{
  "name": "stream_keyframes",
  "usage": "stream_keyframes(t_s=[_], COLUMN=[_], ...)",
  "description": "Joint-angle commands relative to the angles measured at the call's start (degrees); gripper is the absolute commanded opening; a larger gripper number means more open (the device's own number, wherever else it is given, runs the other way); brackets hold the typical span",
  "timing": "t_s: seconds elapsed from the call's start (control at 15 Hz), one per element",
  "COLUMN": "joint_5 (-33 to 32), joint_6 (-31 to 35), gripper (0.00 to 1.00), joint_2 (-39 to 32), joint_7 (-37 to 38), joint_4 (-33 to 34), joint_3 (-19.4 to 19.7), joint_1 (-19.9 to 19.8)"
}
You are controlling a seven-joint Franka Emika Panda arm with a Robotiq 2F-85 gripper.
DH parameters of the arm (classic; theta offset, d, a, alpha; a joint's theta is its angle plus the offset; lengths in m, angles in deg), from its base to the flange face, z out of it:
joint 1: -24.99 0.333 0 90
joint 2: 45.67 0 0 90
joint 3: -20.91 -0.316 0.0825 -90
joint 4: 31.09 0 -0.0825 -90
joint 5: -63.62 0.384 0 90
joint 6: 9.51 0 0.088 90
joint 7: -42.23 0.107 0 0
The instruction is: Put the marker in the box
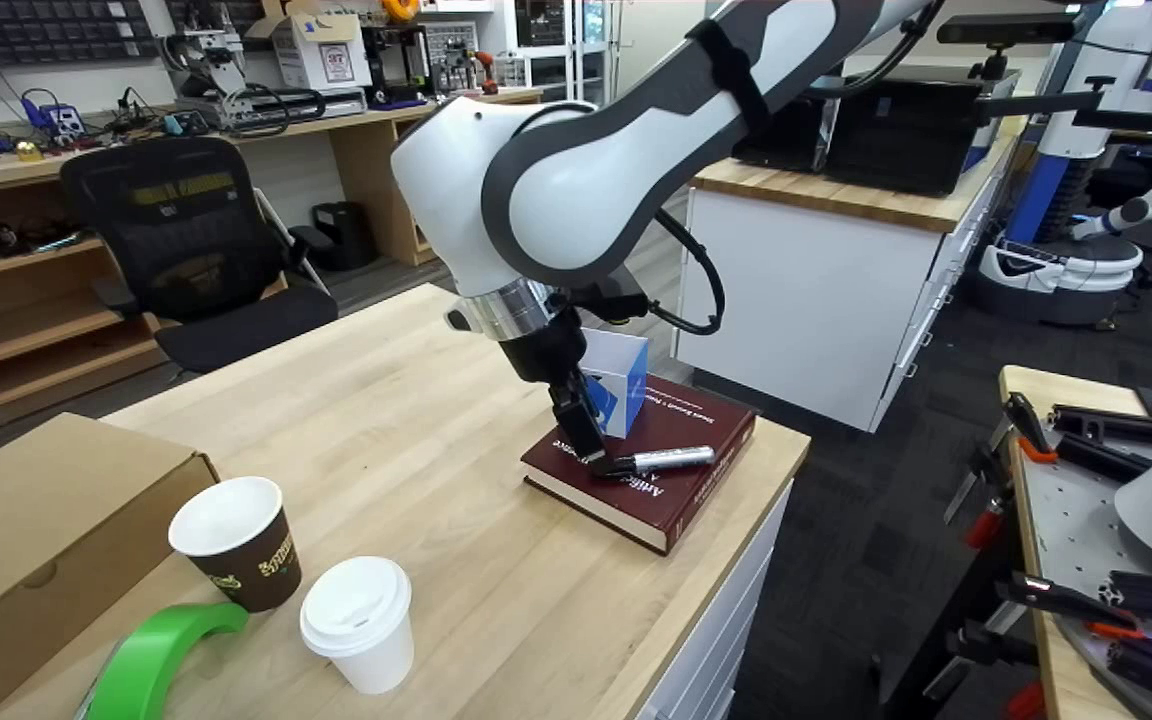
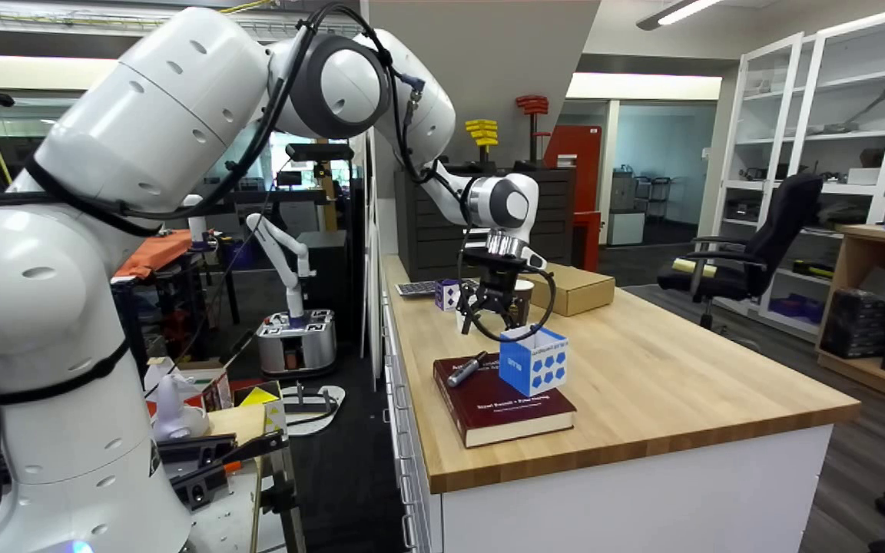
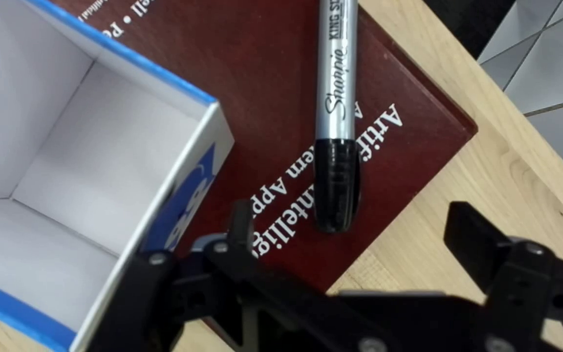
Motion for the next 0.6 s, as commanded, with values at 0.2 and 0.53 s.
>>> stream_keyframes(t_s=[0.2, 0.53], joint_5=[-3.79, -5.28], joint_6=[0.84, 4.3], gripper=[1.0, 1.0], joint_2=[2.7, 5.55], joint_7=[0.39, 1.67], joint_4=[0.18, -0.73], joint_3=[0.8, 0.84], joint_1=[2.37, 2.98])
